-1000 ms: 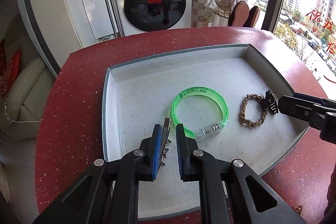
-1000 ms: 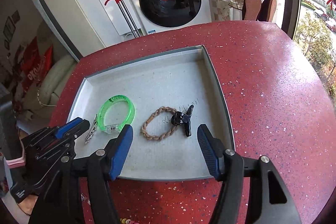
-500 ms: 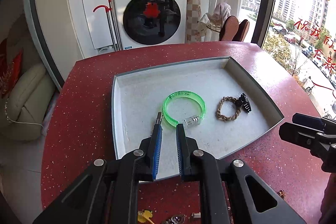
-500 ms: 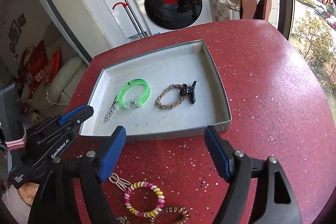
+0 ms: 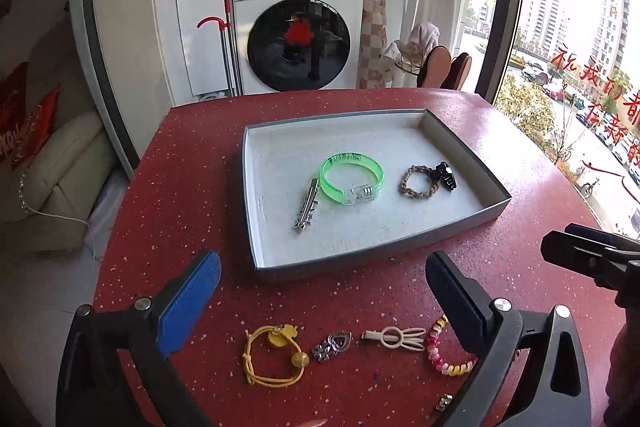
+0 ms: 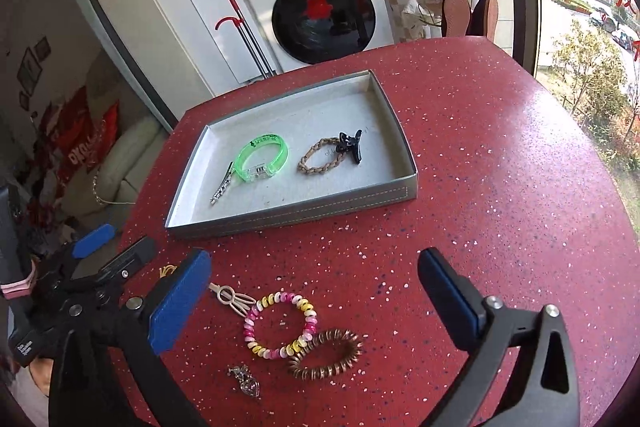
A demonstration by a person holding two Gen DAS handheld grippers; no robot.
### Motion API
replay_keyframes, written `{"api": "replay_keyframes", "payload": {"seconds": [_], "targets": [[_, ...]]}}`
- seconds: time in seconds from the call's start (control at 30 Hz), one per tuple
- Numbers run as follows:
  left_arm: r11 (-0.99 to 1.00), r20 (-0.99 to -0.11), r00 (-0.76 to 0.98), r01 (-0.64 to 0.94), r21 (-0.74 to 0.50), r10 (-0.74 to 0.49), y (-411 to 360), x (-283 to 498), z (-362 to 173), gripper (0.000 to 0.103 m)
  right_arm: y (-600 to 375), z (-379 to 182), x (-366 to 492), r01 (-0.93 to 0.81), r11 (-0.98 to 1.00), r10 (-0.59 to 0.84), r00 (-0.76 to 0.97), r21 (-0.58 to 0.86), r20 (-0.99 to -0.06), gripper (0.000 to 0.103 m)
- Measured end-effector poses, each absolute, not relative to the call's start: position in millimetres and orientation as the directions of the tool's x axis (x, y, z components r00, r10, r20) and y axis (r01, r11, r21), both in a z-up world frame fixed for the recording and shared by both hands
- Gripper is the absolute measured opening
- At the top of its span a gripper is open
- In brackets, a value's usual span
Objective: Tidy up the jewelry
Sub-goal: 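Move both tools back toward the hair ties on the table, then grasp the yellow beaded hair tie with the left tool while the right tool grasps the brown coiled hair tie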
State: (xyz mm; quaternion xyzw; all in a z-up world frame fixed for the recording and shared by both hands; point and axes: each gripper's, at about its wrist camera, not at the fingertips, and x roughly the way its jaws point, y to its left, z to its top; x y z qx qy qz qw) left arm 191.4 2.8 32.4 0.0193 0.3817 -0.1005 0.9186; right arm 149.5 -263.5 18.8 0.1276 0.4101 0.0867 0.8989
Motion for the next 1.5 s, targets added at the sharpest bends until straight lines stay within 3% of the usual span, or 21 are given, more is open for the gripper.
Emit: {"api": "replay_keyframes", "payload": {"seconds": [0.1, 0.37, 1.07, 1.4, 1.5], "targets": [[0.982, -0.713, 0.682, 0.182, -0.049, -0.162, 13.8, 175.8, 27.4, 0.103, -261.3, 19.1, 136.6, -0.068, 0.944, 0.285, 0.659, 0.323, -0.696, 0.103], [0.994, -0.744, 0.661, 0.104, -0.039, -0.098, 53.1, 138.6, 5.3, 0.103, -250.5, -0.7, 112.5, -0.075, 0.947, 0.297, 0.573, 0.312, -0.764, 0.103], [0.995, -0.819, 0.566, 0.048, -0.083, -0.095, 90.6, 147.4, -36.6, 0.103, -261.9, -38.3, 96.5, 0.040, 0.986, 0.118, 0.521, 0.162, -0.845, 0.102], [0.993, -0.829, 0.552, 0.115, -0.030, -0.089, 72.1, 174.9, -39.8, 0.103, -258.4, -47.5, 121.6, -0.012, 0.995, 0.094, 0.493, 0.101, -0.865, 0.080], [0.992, -0.838, 0.539, 0.128, -0.024, -0.090, 67.8, 179.8, -43.5, 0.095, -251.5, -53.6, 125.8, -0.034, 0.996, 0.087, 0.482, 0.081, -0.872, 0.074]]}}
